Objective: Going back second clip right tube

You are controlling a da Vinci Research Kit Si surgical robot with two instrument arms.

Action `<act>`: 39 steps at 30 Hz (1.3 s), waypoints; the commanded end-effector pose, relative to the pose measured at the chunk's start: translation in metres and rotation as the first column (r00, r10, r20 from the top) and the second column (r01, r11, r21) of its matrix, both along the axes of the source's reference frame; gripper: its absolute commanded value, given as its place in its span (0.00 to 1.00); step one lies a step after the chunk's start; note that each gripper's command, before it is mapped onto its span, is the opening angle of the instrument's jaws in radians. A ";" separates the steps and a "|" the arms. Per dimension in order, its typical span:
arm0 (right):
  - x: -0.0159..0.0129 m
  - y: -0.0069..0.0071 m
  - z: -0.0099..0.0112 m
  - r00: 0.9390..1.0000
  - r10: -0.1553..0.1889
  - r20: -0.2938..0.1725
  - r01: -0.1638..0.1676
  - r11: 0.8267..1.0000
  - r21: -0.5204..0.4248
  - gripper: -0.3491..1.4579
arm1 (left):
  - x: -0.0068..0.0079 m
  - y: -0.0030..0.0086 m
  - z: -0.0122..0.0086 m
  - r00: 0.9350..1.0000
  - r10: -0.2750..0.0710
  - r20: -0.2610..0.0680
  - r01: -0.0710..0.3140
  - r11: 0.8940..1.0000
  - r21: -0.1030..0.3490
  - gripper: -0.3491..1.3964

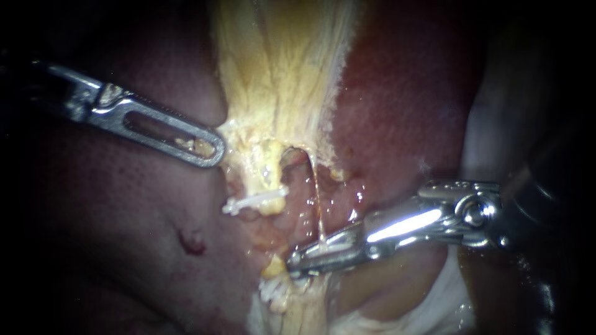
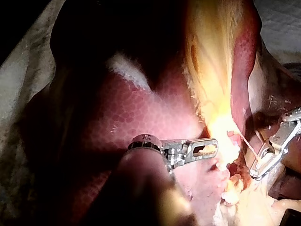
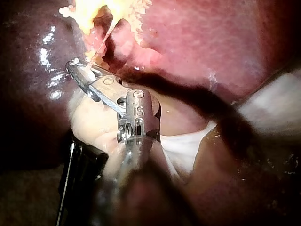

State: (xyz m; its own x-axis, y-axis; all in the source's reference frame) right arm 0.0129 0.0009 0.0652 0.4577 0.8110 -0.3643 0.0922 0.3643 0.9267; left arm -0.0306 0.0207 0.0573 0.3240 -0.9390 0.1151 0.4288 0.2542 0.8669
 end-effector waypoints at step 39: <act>-0.0018 -0.0003 0.0047 0.990 0.137 -0.037 -0.137 0.852 -0.505 0.47 | 0.0000 -0.0002 0.0002 1.000 0.000 -0.001 0.000 1.000 -0.002 0.00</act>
